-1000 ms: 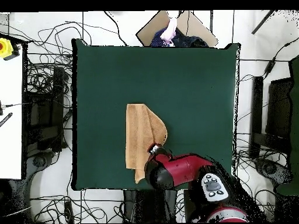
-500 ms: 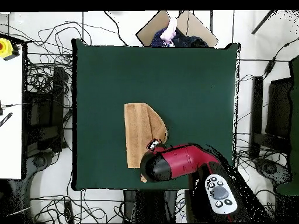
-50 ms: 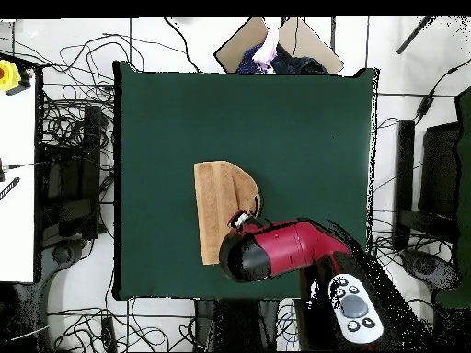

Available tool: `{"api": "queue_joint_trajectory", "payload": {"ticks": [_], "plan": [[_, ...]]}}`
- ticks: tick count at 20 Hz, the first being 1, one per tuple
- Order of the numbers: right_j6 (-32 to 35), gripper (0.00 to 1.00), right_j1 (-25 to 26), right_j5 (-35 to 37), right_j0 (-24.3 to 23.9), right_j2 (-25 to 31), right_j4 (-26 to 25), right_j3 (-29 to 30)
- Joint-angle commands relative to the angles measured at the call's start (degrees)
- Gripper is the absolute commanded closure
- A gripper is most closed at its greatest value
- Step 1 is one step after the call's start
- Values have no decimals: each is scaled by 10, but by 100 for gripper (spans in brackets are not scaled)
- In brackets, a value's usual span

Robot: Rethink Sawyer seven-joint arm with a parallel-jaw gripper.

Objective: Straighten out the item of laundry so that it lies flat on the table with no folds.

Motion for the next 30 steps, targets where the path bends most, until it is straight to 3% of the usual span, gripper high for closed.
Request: {"api": "queue_joint_trajectory", "payload": {"ticks": [1,19,30], "plan": [[-136,100,-15,83,-20,79,23,-2],[-214,100,-38,193,-63,156,30,-51],[-228,100,43,156,-72,154,9,-98]]}}
